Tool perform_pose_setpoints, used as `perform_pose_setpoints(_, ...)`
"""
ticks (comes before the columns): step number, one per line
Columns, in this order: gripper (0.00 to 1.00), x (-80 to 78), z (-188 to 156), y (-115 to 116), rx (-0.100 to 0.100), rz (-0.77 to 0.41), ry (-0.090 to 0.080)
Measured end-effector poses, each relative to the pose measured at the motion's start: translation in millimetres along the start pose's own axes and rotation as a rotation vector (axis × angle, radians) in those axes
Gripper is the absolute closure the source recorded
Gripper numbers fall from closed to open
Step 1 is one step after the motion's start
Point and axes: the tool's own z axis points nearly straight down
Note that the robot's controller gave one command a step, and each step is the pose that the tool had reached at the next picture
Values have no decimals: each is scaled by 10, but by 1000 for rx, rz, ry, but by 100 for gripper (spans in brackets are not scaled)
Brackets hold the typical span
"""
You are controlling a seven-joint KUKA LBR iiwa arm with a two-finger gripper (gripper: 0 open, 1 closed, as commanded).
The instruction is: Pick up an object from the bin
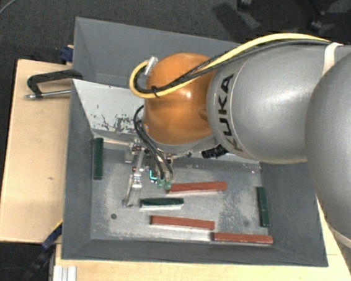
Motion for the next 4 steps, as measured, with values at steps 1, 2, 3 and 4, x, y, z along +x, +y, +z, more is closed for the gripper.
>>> perform_pose_setpoints(1, 0, 2, 1068, -622, 3, -116, 0)
perform_pose_setpoints(2, 0, 55, 1046, -951, 0, -54, -6)
perform_pose_setpoints(3, 100, 54, 1046, -935, -1, -56, -6)
perform_pose_setpoints(4, 100, 141, -584, -946, -3, -83, -21)
